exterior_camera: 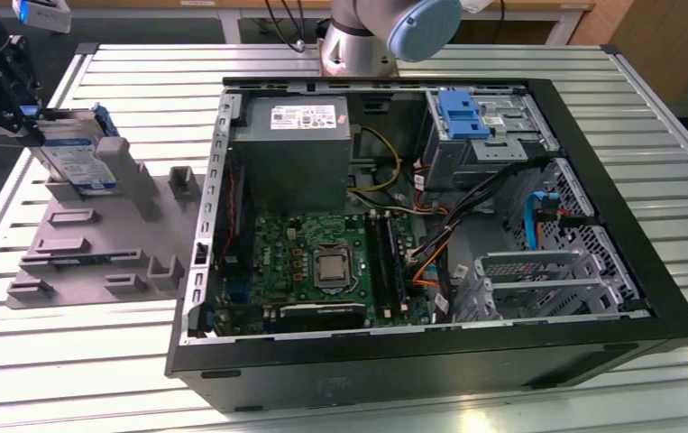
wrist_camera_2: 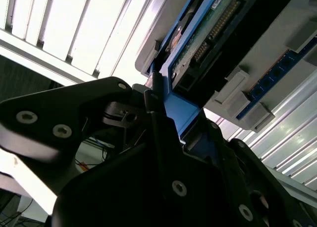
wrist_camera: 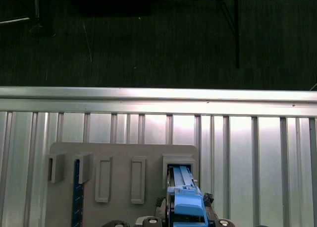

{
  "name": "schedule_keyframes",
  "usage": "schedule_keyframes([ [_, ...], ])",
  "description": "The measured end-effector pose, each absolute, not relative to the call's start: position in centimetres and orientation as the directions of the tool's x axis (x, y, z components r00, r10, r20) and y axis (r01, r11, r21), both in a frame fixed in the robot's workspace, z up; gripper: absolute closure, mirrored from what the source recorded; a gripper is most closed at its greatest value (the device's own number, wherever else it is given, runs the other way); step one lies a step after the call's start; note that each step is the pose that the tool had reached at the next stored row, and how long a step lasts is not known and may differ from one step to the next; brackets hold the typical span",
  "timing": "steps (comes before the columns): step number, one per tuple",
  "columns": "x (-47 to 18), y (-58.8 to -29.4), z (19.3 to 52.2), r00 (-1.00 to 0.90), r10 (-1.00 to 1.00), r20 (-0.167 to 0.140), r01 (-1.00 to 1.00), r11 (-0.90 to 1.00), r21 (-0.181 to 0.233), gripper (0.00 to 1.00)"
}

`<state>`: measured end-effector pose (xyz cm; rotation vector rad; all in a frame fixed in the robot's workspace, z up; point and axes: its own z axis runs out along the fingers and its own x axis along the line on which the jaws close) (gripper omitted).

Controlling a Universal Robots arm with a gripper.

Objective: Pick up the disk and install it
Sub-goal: 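Pick up the disk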

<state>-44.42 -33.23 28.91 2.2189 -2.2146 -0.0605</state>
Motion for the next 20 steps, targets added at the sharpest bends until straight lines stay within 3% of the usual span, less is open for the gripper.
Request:
schedule_keyframes([
  [20,-44.42,-33.23,29.89,0.002,-1.0,-0.023,-0.999,-0.002,0.032,0.64],
])
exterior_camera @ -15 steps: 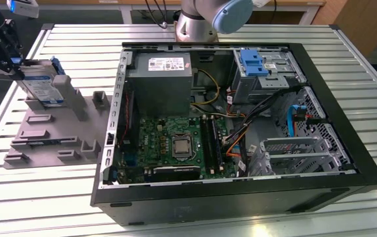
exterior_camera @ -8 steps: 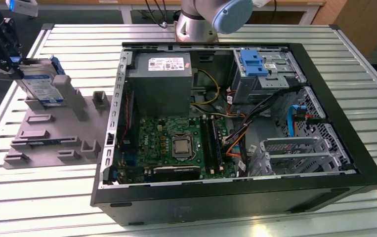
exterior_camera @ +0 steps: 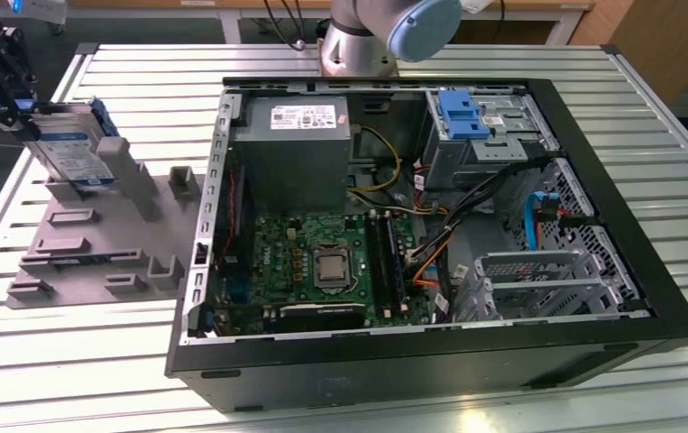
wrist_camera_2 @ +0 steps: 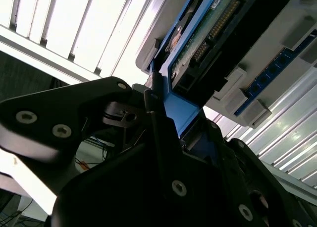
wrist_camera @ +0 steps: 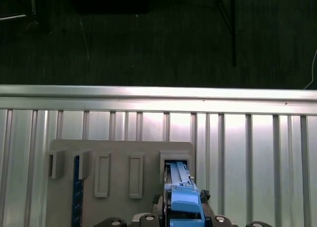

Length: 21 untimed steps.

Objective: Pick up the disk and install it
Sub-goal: 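Pick up the disk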

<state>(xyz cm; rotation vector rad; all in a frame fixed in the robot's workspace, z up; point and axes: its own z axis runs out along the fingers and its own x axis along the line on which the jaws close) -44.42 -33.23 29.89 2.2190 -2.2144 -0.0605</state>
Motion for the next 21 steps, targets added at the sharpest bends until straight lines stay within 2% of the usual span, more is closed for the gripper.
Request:
schedule_keyframes([
  [21,-44.4,-33.2,31.5,0.002,-1.0,-0.022,-1.0,-0.003,0.031,0.64],
])
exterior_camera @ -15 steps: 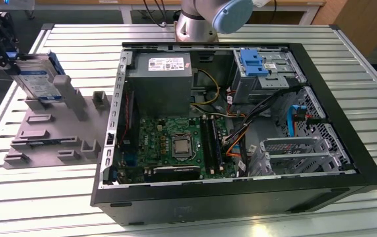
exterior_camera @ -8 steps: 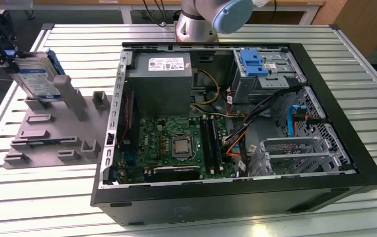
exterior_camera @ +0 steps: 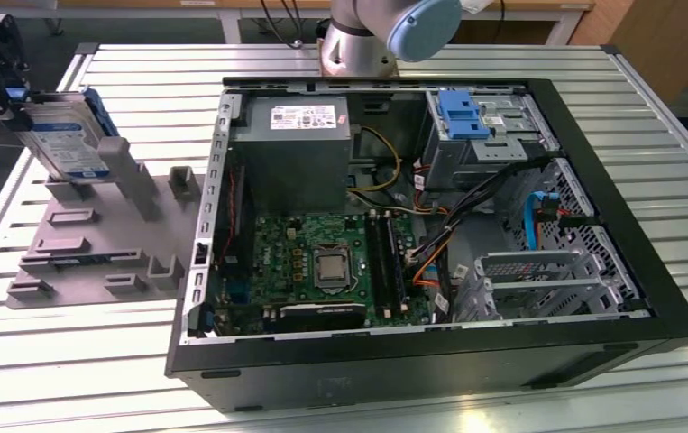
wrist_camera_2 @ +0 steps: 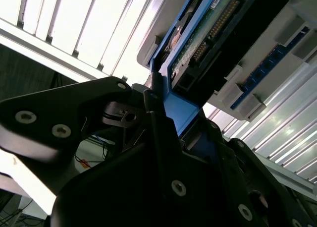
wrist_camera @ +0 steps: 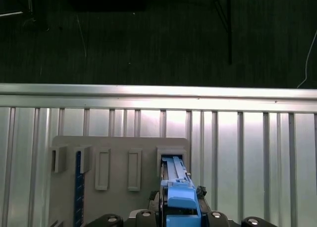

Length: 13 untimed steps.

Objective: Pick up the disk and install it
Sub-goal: 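Pick up the disk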

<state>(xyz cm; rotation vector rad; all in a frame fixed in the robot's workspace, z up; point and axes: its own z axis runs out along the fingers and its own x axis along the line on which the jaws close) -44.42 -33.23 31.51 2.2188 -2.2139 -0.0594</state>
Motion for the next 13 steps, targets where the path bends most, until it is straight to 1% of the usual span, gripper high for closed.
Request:
schedule_keyframes([
  [13,-44.43,-33.23,31.8,0.002,-1.0,-0.022,-1.0,-0.002,0.032,0.64],
])
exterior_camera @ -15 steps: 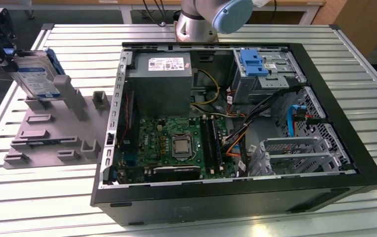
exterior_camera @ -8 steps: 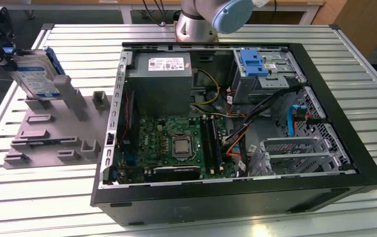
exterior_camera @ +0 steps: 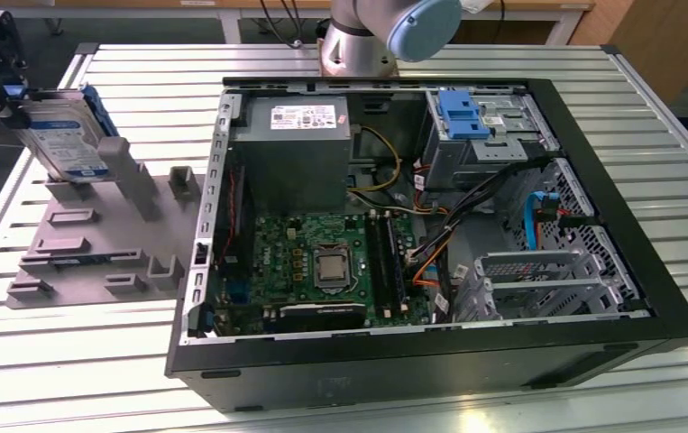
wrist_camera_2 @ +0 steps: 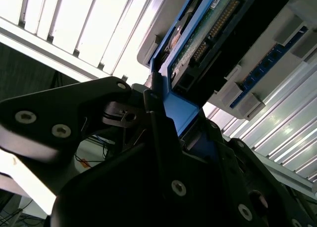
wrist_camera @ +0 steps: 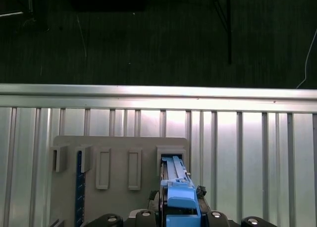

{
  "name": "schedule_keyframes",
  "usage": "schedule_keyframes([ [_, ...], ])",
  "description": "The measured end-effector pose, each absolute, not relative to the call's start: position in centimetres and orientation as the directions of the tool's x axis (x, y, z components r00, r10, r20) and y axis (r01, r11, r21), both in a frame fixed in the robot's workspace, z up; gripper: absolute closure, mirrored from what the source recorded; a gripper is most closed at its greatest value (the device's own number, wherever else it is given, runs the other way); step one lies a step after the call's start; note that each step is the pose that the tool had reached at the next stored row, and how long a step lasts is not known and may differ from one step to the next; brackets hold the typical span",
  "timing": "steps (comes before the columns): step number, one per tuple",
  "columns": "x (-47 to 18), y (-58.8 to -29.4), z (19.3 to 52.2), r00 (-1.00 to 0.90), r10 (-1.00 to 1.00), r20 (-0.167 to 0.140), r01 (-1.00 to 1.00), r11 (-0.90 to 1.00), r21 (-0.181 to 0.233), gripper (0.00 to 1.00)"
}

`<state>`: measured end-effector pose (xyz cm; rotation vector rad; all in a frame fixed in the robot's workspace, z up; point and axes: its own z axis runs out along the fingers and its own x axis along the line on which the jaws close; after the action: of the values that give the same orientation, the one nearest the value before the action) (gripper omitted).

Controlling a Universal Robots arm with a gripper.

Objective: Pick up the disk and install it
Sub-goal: 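Pick up the disk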

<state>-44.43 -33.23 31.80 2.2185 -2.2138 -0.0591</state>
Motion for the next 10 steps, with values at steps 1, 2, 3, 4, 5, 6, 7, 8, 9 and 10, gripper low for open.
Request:
schedule_keyframes([
  [1,-44.43,-33.23,31.8,0.002,-1.0,-0.022,-1.0,-0.002,0.032,0.64],
  [2,-44.43,-33.23,31.8,0.002,-1.0,-0.022,-0.999,-0.002,0.032,0.64],
  [3,-44.43,-33.23,31.8,0.002,-1.0,-0.022,-1.0,-0.002,0.031,0.64],
  [4,-44.43,-33.23,31.8,0.002,-1.0,-0.022,-1.0,-0.002,0.031,0.64],
  [5,-44.44,-33.23,31.8,0.002,-1.0,-0.022,-1.0,-0.002,0.032,0.64],
  [6,-44.44,-33.23,31.8,0.002,-1.0,-0.022,-1.0,-0.002,0.031,0.64],
  [7,-44.44,-33.23,31.8,0.002,-1.0,-0.022,-0.999,-0.003,0.032,0.64],
  [8,-44.44,-33.23,31.8,0.002,-1.0,-0.022,-1.0,-0.002,0.032,0.64],
  [9,-44.44,-33.23,31.8,0.002,-1.0,-0.022,-0.999,-0.003,0.032,0.64],
  [10,-44.44,-33.23,31.8,0.002,-1.0,-0.022,-0.999,-0.002,0.032,0.64],
])
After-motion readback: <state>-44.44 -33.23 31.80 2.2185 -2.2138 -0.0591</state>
